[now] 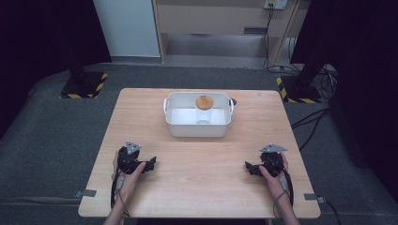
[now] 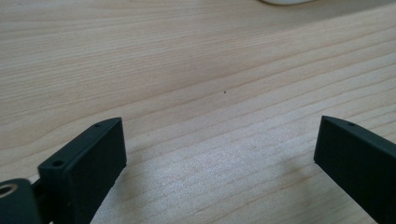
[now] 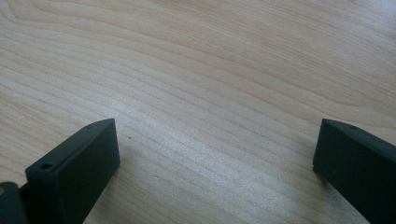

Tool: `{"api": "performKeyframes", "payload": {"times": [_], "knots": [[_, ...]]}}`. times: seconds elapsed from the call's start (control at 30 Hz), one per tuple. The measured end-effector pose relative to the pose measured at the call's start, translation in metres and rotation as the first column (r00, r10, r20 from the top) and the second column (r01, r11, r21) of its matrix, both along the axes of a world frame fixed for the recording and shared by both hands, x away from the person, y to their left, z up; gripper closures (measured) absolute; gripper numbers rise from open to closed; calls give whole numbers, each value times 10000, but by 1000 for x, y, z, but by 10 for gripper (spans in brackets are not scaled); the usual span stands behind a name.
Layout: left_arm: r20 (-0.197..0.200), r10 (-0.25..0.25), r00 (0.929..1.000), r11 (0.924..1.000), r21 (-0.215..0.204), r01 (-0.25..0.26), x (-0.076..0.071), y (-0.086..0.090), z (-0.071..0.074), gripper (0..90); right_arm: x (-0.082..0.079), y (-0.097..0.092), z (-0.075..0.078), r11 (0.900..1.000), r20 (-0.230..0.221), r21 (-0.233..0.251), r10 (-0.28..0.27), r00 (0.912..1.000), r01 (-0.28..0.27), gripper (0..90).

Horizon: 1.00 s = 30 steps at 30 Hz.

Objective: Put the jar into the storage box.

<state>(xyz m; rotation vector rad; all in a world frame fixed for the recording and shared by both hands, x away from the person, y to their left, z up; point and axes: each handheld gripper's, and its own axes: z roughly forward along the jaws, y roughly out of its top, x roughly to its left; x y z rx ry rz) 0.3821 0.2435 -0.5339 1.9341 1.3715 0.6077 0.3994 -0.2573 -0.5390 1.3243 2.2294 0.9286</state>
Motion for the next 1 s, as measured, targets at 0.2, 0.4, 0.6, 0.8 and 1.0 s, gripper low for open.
{"api": "performKeyframes", "payload": {"times": [0.2, 0.4, 0.6, 0.8, 1.0], "knots": [[-240, 224, 9995, 9997, -28, -225, 2, 2, -1, 11, 0, 0, 0, 10000, 0, 1, 0, 10000, 0, 7], [-621, 536, 9966, 9982, 286, -519, 5, 1, -2, 13, 0, 0, 0, 10000, 0, 1, 2, 10000, -2, 7], [-666, 647, 9957, 9972, 424, -619, 6, 0, -3, 0, 0, 0, 0, 10000, 1, 0, 0, 10000, 0, 7], [-672, 635, 9957, 9973, 424, -607, 6, 0, -3, 0, 0, 0, 0, 10000, -1, -2, 0, 10000, 0, 7], [-670, 635, 9957, 9973, 421, -607, 6, 0, -3, 0, 0, 0, 0, 10000, 1, -1, 0, 10000, 0, 7]]}}
